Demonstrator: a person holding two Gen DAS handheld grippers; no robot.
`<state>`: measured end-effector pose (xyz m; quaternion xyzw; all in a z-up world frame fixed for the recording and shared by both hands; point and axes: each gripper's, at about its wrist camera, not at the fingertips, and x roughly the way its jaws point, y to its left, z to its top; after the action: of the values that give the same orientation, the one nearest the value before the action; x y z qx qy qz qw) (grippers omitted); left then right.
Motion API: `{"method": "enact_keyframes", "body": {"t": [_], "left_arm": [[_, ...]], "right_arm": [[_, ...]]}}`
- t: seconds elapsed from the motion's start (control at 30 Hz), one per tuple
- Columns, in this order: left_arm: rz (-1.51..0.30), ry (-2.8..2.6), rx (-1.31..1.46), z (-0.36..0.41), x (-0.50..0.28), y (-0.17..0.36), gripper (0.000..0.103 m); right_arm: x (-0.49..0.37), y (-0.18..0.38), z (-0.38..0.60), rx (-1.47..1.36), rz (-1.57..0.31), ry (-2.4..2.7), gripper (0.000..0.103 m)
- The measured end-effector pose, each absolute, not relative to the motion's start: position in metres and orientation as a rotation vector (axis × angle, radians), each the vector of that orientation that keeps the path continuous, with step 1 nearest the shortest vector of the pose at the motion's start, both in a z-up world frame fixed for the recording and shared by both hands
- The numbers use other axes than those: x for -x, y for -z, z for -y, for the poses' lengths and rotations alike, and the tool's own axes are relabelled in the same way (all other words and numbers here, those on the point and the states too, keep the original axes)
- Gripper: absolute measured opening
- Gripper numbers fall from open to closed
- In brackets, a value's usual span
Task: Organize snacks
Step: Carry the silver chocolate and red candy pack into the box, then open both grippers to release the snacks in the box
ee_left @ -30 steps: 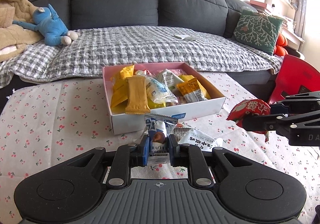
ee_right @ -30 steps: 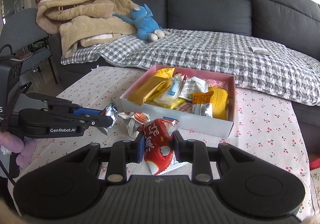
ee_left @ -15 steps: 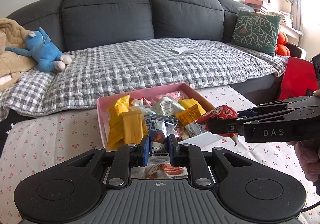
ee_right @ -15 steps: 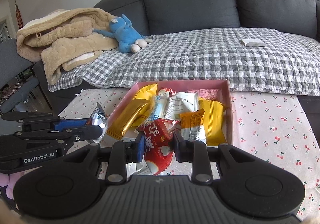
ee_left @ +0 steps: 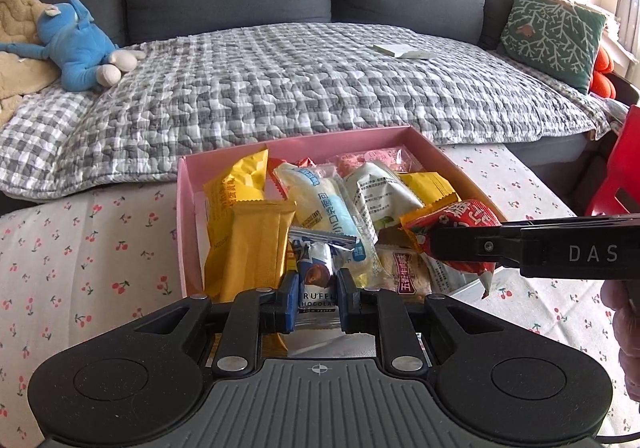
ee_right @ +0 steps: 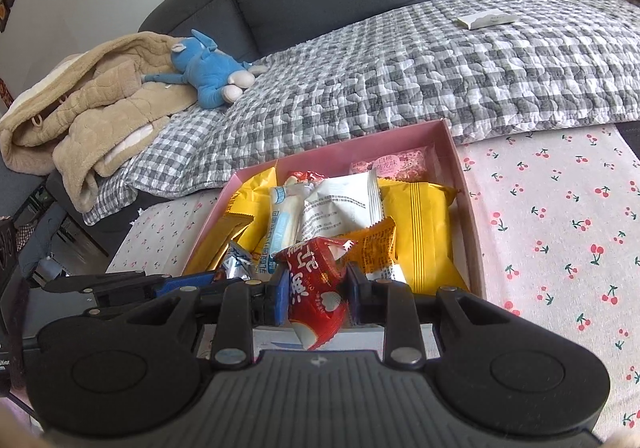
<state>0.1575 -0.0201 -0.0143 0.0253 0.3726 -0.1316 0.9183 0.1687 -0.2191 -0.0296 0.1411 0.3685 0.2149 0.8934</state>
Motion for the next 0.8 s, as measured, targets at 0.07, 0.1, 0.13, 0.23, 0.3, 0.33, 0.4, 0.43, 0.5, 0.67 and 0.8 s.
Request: {"method": "enact_keyframes", "body": {"t": [0.07, 0.1, 0.13, 0.23, 0.3, 0.33, 0.4, 0.43, 0.5, 0.67, 0.8], "left_arm": [[-0.772, 0.258, -0.061, 0.019, -0.163, 0.017, 0.017], [-0.772, 0.255, -0.064, 0.019, -0.166, 0.019, 0.017], [-0.771, 0.252, -0.065, 0.018, -0.168, 0.019, 0.017], [-0.767, 0.245, -0.057, 0.017, -0.173, 0.020, 0.017], [-0.766, 0.244, -0.050, 0.017, -0.176, 0.021, 0.018], [-0.766, 0.246, -0.045, 0.017, -0.178, 0.021, 0.018], [-0.762, 0.251, -0.043, 0.017, -0.179, 0.021, 0.019], [-0.760, 0.252, -0.042, 0.018, -0.180, 0.020, 0.021], [-0.757, 0.260, -0.035, 0.018, -0.180, 0.020, 0.021], [-0.761, 0.277, -0.041, 0.021, -0.177, 0.019, 0.022], [-0.764, 0.279, -0.046, 0.021, -0.174, 0.017, 0.027]], "right_arm": [[-0.172, 0.032, 0.218, -0.290, -0.768, -0.441, 0.026], [-0.173, 0.033, 0.217, -0.288, -0.768, -0.438, 0.026], [-0.175, 0.033, 0.217, -0.286, -0.768, -0.436, 0.026], [-0.177, 0.033, 0.217, -0.291, -0.762, -0.437, 0.027], [-0.178, 0.033, 0.218, -0.297, -0.757, -0.436, 0.028], [-0.180, 0.033, 0.218, -0.300, -0.756, -0.435, 0.029], [-0.181, 0.033, 0.218, -0.307, -0.757, -0.439, 0.034], [-0.182, 0.033, 0.218, -0.314, -0.757, -0.442, 0.035], [-0.182, 0.032, 0.218, -0.317, -0.756, -0.443, 0.036], [-0.181, 0.029, 0.221, -0.331, -0.747, -0.438, 0.039], [-0.179, 0.028, 0.226, -0.345, -0.741, -0.427, 0.041]]}}
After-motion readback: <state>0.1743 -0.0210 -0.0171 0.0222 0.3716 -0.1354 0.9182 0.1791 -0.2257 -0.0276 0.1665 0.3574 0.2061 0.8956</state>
